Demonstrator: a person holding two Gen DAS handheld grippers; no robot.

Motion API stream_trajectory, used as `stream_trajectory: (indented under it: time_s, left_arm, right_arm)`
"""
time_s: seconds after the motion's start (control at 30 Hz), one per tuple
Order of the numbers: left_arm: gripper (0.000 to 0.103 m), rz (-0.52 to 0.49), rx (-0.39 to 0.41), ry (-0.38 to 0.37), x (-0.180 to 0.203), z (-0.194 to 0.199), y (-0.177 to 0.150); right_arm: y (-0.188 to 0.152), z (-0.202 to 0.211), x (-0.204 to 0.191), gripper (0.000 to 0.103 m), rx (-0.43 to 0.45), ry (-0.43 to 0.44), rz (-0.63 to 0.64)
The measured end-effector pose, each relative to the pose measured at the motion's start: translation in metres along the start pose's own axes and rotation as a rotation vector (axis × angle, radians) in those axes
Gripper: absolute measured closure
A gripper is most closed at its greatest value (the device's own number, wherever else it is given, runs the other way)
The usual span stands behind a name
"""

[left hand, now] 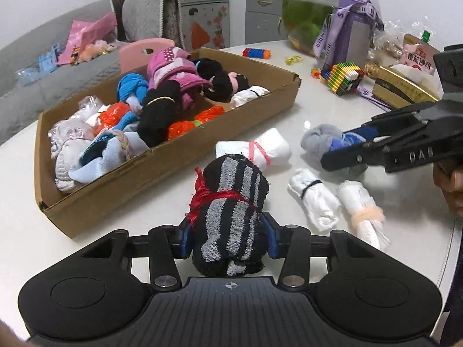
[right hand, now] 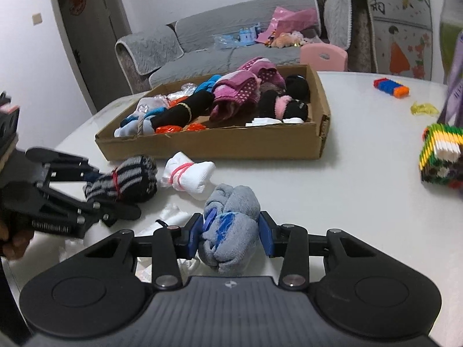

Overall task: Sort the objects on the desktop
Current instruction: 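Grasp the red-tied striped black sock with the left tool while the right tool grasps the grey-blue sock, then lower the striped black sock and grey-blue sock into the tray and open both tools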

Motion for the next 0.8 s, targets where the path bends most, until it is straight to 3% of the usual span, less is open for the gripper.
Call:
stream_trajectory:
  time_s: [0.4, 0.8]
  left_arm:
    - [0.051, -0.022, 0.034, 0.077, 0.001, 0.028, 0.004]
    - [0.05, -0.014, 0.09, 0.157, -0.018, 0.045, 0.028]
  right_arm:
    - [0.011, 0.027, 0.025, 0.065, 0.056, 0.082, -0.152]
    - [0.052, 0.039, 0.033, 0.065, 0.104, 0.106, -0.145]
Point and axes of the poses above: each gripper's, at about its wrist camera, not at the fingertips, and z roughly against the way its jaws point, x to its right, y to its top, the point moved 4 cm from there along -z, roughly the way its jaws point, and after that the axes turned 1 degree about x, right-handed, at the moved point
